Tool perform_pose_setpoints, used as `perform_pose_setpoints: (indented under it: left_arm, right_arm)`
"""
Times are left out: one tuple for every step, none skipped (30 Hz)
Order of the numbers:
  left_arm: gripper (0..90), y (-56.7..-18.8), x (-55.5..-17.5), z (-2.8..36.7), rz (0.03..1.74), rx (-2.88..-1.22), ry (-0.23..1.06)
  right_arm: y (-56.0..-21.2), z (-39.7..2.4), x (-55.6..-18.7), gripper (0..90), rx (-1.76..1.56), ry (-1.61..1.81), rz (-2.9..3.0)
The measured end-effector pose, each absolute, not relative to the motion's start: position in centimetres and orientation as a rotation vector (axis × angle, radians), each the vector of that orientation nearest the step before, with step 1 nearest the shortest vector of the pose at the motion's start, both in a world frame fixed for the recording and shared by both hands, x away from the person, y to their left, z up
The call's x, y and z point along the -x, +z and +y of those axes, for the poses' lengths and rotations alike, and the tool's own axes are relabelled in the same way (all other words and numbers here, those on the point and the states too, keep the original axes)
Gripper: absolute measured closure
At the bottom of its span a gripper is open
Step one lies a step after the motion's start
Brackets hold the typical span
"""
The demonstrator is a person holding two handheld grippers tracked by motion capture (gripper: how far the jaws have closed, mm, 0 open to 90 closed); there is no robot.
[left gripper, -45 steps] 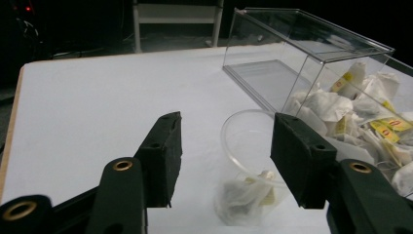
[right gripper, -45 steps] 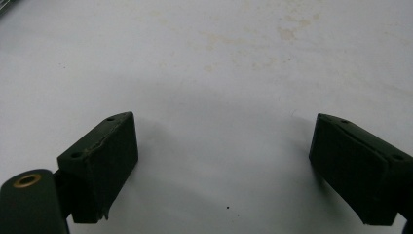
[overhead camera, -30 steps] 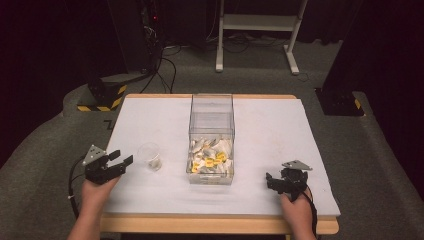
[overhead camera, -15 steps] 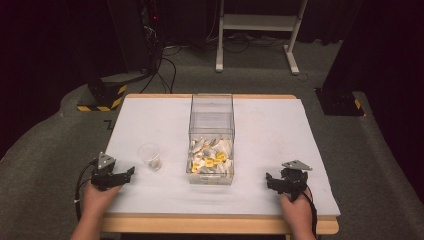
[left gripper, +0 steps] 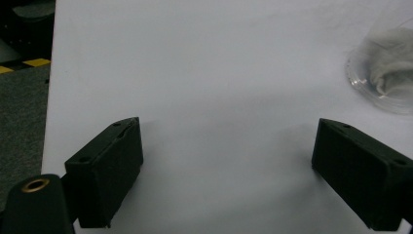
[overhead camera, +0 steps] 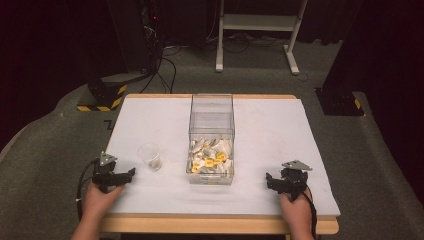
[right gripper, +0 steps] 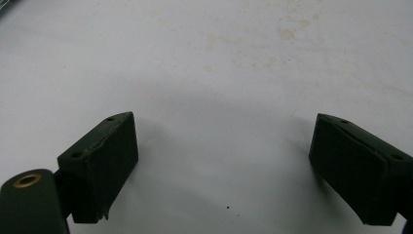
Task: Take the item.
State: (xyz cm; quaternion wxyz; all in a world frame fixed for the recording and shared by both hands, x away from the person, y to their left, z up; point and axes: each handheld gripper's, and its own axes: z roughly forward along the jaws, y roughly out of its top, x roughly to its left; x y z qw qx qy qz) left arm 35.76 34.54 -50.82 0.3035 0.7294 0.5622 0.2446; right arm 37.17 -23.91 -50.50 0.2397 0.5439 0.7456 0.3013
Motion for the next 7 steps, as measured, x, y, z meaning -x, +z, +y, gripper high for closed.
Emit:
perform_pose_setpoints:
  left_arm:
    - [11.5, -50.82, -35.77, 34.55, 1.491, -1.931, 0.649]
    - [11.4, -50.82, -35.79, 34.59, 1.49, -1.932, 0.646]
    - [11.4, -50.82, -35.79, 34.59, 1.49, -1.932, 0.646]
    - [11.4, -50.82, -35.79, 34.59, 1.49, -1.932, 0.645]
    - [11.4, -50.82, -35.79, 34.59, 1.49, -1.932, 0.646]
    - [11.4, -50.82, -35.79, 34.59, 1.49, -1.933, 0.646]
    - [11.4, -50.82, -35.79, 34.59, 1.49, -1.932, 0.646]
  right_arm:
    - [-50.51, -23.91, -37.17, 10.6, -1.489, 0.825, 2.041]
    - [-50.5, -23.9, -37.16, 10.6, -1.489, 0.825, 2.041]
    - [-50.5, -23.9, -37.16, 10.6, -1.489, 0.825, 2.041]
    - [-50.5, -23.91, -37.16, 10.7, -1.489, 0.825, 2.041]
    - [-50.5, -23.91, -37.16, 10.7, -1.489, 0.825, 2.041]
    - [-50.51, -23.91, -37.17, 10.6, -1.487, 0.825, 2.041]
    - [-50.51, -23.92, -37.18, 10.6, -1.488, 0.825, 2.042]
